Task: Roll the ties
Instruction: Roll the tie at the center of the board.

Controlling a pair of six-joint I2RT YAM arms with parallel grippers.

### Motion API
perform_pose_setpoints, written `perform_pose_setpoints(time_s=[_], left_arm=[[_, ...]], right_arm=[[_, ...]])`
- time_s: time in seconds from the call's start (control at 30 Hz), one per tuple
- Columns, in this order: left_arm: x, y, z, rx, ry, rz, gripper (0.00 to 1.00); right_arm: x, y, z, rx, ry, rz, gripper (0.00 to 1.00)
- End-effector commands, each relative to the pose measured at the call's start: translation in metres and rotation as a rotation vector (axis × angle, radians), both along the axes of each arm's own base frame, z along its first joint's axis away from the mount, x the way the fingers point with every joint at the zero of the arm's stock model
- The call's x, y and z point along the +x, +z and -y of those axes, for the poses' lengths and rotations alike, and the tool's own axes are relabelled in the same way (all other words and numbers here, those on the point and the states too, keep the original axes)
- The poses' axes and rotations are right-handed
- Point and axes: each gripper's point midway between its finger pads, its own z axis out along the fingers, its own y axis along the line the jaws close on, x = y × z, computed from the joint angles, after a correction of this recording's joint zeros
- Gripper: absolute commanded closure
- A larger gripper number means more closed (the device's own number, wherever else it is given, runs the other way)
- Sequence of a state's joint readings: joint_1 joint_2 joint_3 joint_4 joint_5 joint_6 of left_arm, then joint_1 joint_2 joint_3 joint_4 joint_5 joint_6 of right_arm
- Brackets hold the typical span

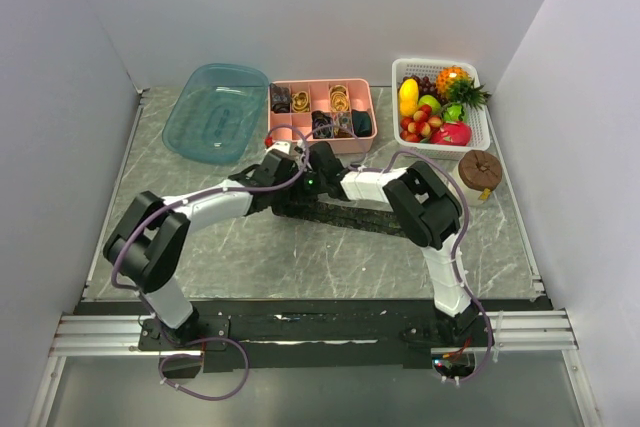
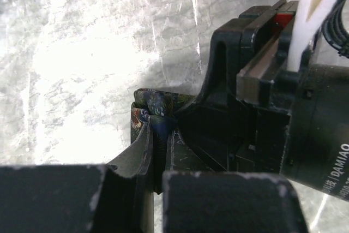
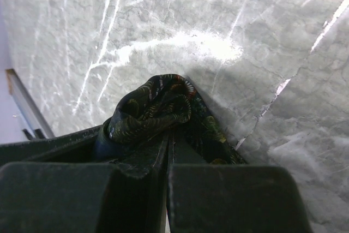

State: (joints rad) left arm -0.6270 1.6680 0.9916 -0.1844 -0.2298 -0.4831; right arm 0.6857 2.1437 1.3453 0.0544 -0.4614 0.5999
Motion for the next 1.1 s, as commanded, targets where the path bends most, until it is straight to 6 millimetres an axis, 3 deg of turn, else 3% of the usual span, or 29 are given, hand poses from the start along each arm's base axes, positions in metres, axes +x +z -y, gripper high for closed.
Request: perform_pose_setpoints(time_s=[0.0, 0.27, 0.5, 0.8, 0.93, 1.03, 1.07], left_arm=[[-0.028, -0.021, 0.037, -0.007, -0.079, -0.09, 0.99], [-0.033, -0.041, 0.025, 0.12, -0.045, -0.088, 0.99], [-0.035, -0.049, 0.021, 0.122, -0.026, -0.09, 0.99], [-0.031, -0.056, 0.027, 0.118, -0.02, -0.09, 0.99], [-0.029, -0.055, 0.033, 0.102, -0.033, -0.095, 0.99], [-0.029, -0.055, 0.038, 0.083, -0.044, -0.098, 0.84], [-0.03, -0.054, 0.039, 0.074, -0.051, -0.098, 0.71]], right_arm=[[0.003, -0.003, -0.007, 0.048, -0.013, 0.039, 1.0], [-0.002, 0.016, 0.001, 0.095, -0.023, 0.051, 1.0], [-0.003, 0.056, 0.009, 0.153, -0.033, 0.116, 1.0], [0.0, 0.074, 0.039, 0.069, -0.091, 0.189, 1.0], [0.001, 0.073, 0.049, 0.04, -0.106, 0.197, 1.0], [0.002, 0.066, 0.053, 0.017, -0.113, 0.19, 1.0], [0.002, 0.062, 0.055, 0.006, -0.115, 0.185, 1.0]])
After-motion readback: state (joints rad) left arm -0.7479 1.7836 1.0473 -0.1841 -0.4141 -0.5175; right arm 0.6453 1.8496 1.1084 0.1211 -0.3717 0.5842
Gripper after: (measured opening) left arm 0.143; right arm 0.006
